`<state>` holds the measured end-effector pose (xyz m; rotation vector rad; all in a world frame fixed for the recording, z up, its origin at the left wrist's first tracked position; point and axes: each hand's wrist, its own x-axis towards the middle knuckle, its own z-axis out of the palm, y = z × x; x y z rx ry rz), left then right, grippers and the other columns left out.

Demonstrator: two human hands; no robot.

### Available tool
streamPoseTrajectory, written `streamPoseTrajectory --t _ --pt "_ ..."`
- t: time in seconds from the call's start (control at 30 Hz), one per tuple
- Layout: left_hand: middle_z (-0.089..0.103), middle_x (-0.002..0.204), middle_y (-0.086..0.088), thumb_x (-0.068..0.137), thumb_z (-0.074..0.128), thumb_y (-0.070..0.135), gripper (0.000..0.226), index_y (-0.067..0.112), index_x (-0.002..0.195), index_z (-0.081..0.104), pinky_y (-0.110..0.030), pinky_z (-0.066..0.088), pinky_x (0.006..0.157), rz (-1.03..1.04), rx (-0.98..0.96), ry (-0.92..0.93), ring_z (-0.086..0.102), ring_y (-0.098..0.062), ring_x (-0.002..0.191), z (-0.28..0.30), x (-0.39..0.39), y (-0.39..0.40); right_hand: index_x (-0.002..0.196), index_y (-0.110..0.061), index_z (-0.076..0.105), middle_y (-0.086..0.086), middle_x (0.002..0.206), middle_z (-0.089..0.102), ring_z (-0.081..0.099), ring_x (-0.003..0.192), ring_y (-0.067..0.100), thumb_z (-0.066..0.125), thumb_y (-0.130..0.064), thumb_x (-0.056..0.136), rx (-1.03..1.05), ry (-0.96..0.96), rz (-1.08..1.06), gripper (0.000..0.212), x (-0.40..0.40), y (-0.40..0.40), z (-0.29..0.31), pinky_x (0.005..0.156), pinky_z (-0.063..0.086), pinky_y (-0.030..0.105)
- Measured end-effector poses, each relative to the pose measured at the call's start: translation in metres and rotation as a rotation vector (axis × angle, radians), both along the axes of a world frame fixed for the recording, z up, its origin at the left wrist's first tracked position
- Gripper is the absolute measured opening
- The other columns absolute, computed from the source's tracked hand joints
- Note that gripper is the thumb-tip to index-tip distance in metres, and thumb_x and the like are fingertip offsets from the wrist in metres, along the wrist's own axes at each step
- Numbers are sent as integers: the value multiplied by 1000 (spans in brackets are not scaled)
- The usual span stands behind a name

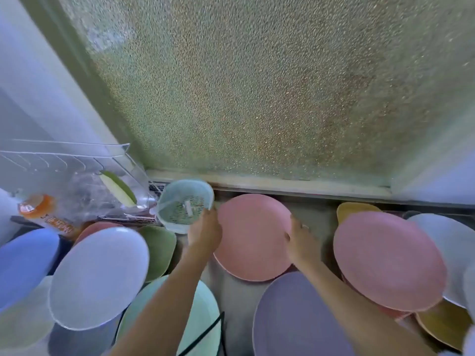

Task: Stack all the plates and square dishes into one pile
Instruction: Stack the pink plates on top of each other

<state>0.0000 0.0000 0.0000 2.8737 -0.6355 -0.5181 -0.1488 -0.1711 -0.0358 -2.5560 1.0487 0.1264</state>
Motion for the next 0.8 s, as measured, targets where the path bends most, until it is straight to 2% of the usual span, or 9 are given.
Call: streamPoseTrajectory --t 0.13,0.27,0.33,0.43,0.53,0.6,0.67,0.73,0.8 --pt "41 139 -10 88 39 4 47 7 135 39 -44 46 83 25 -47 -2 51 -33 118 -15 -11 -2 142 -11 24 15 127 54 50 115 32 47 -21 94 32 24 -128 54 -5 -2 -18 86 45 44" --pt "27 148 -12 87 38 -1 49 6 135 33 -43 47 87 -2 -7 15 36 -32 131 -34 -14 2 140 -13 24 13 111 64 58 103 32 43 -11 90 55 90 -171 53 -2 -4 -27 88 38 43" --pt "24 149 -15 85 38 -4 49 4 134 32 -43 47 89 -11 -15 40 41 -34 128 -37 -16 1 135 -17 28 11 106 66 59 100 32 40 -11 89 92 77 -196 48 0 -8 -28 90 36 44" --pt "29 146 -16 85 37 -6 54 3 138 26 -47 46 85 131 -182 137 49 -39 119 -33 -20 -3 128 -18 38 11 107 64 58 99 33 40 -11 90 152 -40 -258 39 0 -10 -20 89 39 44" --pt "33 145 -15 89 38 3 52 4 140 26 -39 41 73 287 -315 168 54 -41 110 -27 -22 -5 129 -15 41 11 100 63 58 89 32 37 -7 91 242 -162 -267 39 -9 -10 -3 74 46 38" --pt "43 135 -19 91 37 9 39 2 130 37 -38 39 71 319 -323 162 56 -40 105 -23 -23 -3 130 -17 42 7 92 61 57 82 30 36 -8 92 273 -230 -269 40 -25 -9 7 66 42 34" --pt "57 116 -21 93 35 12 23 2 106 50 -39 46 72 287 -329 158 58 -37 93 -19 -27 -1 131 -19 44 7 93 64 59 84 32 36 -9 93 255 -277 -272 40 -50 -2 13 67 41 34" --pt "62 94 -18 95 32 16 22 6 85 49 -38 47 72 232 -321 149 57 -33 82 -14 -40 1 127 -16 50 9 96 65 59 90 34 41 -5 92 241 -351 -295 38 -79 12 13 71 39 33" --pt "59 86 -12 96 30 19 24 9 81 47 -36 45 71 169 -284 131 57 -32 80 -12 -60 2 125 -11 53 10 100 64 58 97 33 46 -1 89 246 -403 -364 37 -112 27 9 77 37 32"
